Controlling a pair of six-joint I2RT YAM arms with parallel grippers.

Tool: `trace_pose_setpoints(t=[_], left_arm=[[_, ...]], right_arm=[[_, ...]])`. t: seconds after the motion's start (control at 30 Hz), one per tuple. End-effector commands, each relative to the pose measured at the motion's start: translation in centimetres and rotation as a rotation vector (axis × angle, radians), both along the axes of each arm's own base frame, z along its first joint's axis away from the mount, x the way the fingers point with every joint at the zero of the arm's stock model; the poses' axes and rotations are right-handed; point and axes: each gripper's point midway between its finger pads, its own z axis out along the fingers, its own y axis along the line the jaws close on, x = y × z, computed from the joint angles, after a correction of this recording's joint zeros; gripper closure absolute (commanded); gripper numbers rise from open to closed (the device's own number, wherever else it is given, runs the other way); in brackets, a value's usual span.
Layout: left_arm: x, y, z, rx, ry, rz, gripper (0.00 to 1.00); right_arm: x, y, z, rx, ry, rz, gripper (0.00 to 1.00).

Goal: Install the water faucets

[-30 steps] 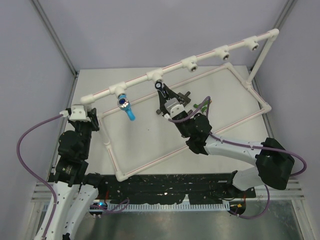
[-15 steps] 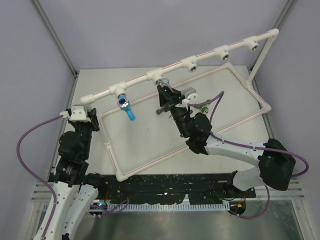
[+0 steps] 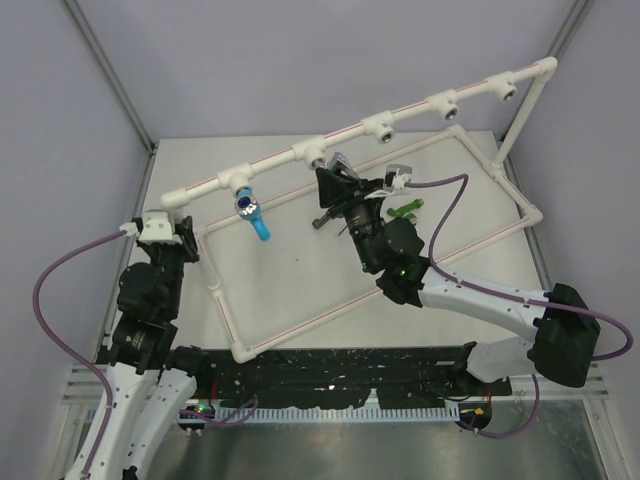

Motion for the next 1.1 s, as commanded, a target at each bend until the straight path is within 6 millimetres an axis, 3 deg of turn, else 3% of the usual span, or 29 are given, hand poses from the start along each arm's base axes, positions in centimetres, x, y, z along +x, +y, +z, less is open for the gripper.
trace_pose_setpoints(t=[0.0, 0.3, 0.63, 0.83, 0.93, 1.07], left_arm=[[-0.6, -1.3, -2.0, 0.059, 0.062, -0.078, 1.0], [-0.7, -1.3, -1.9, 0.057, 0.056, -0.078, 1.0], [-0.9, -1.2, -1.8, 0.057, 0.05, -0.073, 1.0], [-0.9, -1.1, -1.8, 0.058, 0.049, -0.07, 1.0], [-0.9, -1.0, -1.8, 0.056, 0.051, -0.067, 1.0], [-1.0, -1.0, -1.7, 0.057, 0.046, -0.067, 1.0]], right_arm=[[3.1, -2.3, -5.5, 0.086, 0.267, -0.145, 0.95], [2.3, -1.6, -6.1, 0.345, 0.41, -0.084, 0.95], [1.9, -1.8, -5.8, 0.364, 0.336, -0.086, 0.95], [1.0, -2.1, -3.3, 0.226, 0.192, -0.063, 0.95], [0.6, -2.3, -1.3, 0.03, 0.063, -0.077, 0.95], [0.3, -2.8, -0.1, -0.279, -0.099, -0.135, 0.95]])
